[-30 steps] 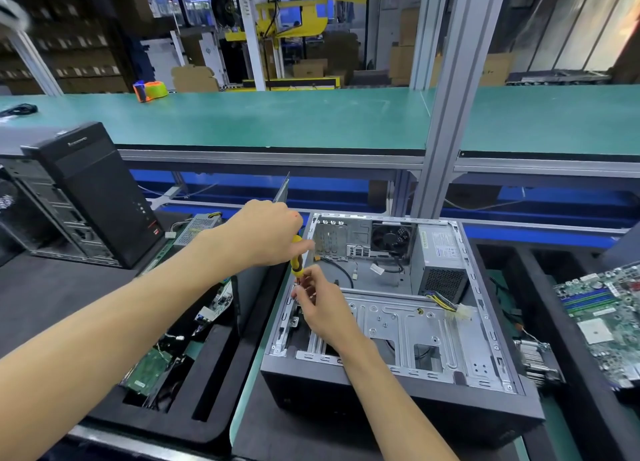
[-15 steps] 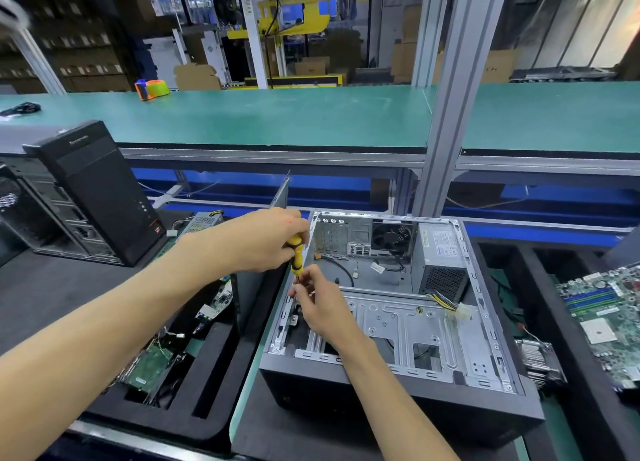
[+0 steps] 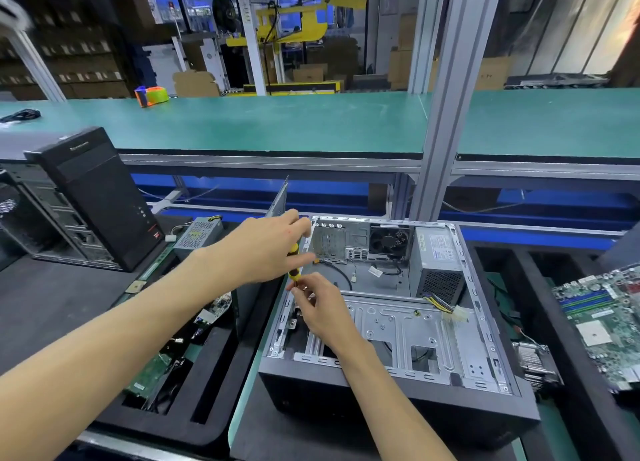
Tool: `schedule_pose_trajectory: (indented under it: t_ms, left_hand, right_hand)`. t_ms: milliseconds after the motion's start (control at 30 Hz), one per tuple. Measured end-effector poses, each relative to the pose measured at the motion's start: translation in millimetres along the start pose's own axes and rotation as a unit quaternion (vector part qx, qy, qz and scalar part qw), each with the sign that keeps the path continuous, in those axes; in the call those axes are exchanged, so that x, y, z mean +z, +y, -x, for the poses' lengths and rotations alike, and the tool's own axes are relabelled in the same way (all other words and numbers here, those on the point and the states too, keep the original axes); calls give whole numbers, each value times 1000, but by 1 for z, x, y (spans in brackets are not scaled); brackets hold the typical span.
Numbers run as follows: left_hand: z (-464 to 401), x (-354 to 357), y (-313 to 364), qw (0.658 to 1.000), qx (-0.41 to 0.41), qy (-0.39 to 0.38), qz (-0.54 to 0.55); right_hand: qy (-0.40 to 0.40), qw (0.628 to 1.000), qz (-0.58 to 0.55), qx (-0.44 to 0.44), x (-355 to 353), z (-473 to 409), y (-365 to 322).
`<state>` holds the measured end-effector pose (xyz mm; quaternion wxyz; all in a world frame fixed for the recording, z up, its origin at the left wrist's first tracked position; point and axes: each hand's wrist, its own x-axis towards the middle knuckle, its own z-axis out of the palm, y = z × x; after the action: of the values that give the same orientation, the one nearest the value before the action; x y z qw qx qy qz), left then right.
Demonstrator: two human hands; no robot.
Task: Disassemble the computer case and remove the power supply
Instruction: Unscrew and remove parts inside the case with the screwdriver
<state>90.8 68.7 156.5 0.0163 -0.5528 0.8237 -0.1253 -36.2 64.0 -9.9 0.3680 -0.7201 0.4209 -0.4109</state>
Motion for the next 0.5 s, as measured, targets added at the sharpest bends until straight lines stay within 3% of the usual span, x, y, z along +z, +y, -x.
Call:
schedule_pose_trajectory:
  t_ms: [100,267,500]
  left_hand:
    - [5,-11,-1,992,61,-57,98]
    - [2,-12,-2,991,41,-70,104]
    - [-7,-2,2,997,-38,-15,-70]
  right_hand:
    - [2,1000,-7,4,0,0,0]
    - [-2,1000,-2,14,1,0,-1]
    - [-4,1000,-15,16,-1,2,-4]
